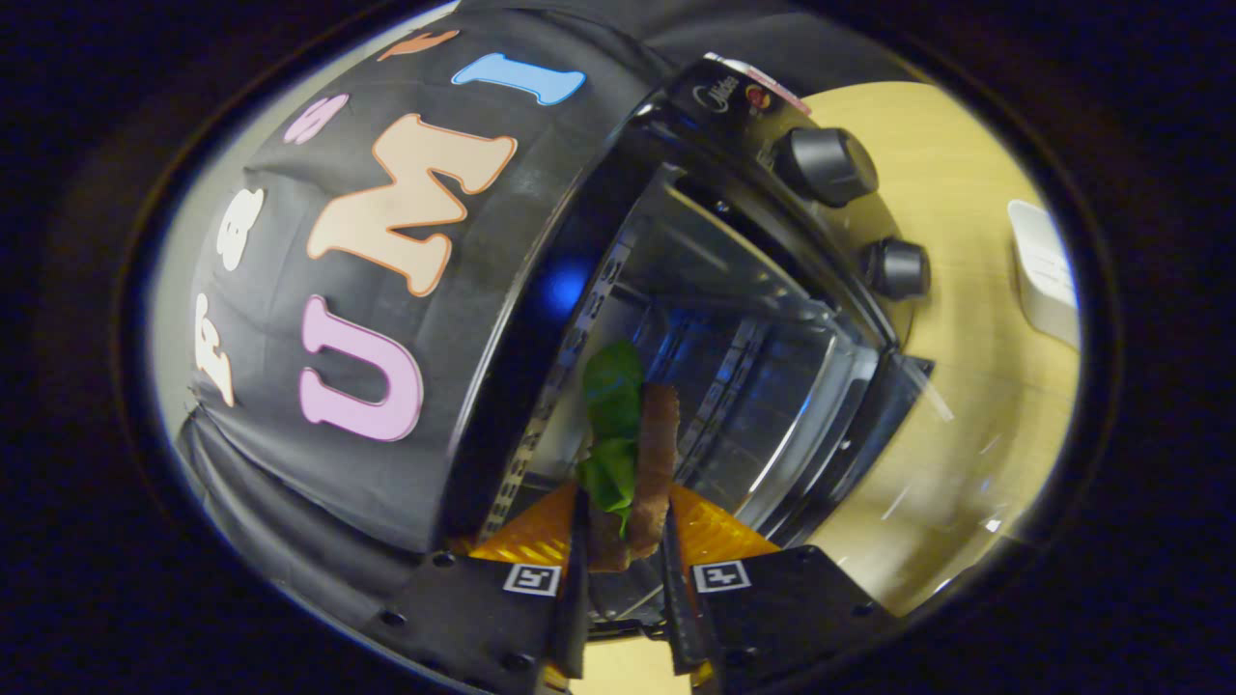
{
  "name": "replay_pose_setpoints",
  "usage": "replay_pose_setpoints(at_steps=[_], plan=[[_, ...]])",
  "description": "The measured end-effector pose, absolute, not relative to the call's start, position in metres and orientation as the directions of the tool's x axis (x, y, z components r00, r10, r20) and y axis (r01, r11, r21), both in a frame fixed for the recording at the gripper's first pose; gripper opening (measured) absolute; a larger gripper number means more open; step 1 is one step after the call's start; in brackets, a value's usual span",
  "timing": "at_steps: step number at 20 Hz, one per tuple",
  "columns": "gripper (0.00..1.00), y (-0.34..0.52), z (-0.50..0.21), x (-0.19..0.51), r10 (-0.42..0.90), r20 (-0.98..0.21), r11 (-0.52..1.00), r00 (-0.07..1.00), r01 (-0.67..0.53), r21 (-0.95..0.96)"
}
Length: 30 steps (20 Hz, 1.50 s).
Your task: Open the toaster oven, put the food inside, and close the toaster oven door.
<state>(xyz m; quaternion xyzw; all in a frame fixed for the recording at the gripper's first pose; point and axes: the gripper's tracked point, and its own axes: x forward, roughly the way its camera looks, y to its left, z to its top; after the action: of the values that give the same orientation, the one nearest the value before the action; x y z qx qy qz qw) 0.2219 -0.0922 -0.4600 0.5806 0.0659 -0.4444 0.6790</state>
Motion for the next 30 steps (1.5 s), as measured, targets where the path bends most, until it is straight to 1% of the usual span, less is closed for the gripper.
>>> replay_pose_setpoints(at_steps=[3, 6, 7, 9, 13, 17, 20, 24, 27, 30], plan=[[0.57, -0.099, -0.459, 0.205, -0.546, -0.648, -0.035, 0.531, 0.758, 0.651], [0.78, -0.102, -0.461, 0.171, -0.559, -0.73, 0.041, 0.393, 0.892, 0.45], [0.85, -0.1, -0.46, 0.164, -0.561, -0.744, 0.075, 0.363, 0.917, 0.392], [0.99, -0.095, -0.452, 0.153, -0.566, -0.752, 0.141, 0.336, 0.939, 0.314], [1.0, -0.068, -0.429, 0.122, -0.571, -0.759, 0.265, 0.314, 0.945, 0.192], [0.99, -0.005, -0.407, 0.09, -0.538, -0.784, 0.381, 0.31, 0.919, 0.102], [0.99, 0.061, -0.417, 0.074, -0.453, -0.829, 0.466, 0.327, 0.88, 0.092], [1.0, 0.116, -0.437, 0.063, -0.365, -0.872, 0.53, 0.327, 0.843, 0.094], [1.0, 0.136, -0.46, 0.068, -0.319, -0.887, 0.565, 0.335, 0.818, 0.106], [1.0, 0.135, -0.477, 0.082, -0.302, -0.892, 0.59, 0.336, 0.801, 0.102]])
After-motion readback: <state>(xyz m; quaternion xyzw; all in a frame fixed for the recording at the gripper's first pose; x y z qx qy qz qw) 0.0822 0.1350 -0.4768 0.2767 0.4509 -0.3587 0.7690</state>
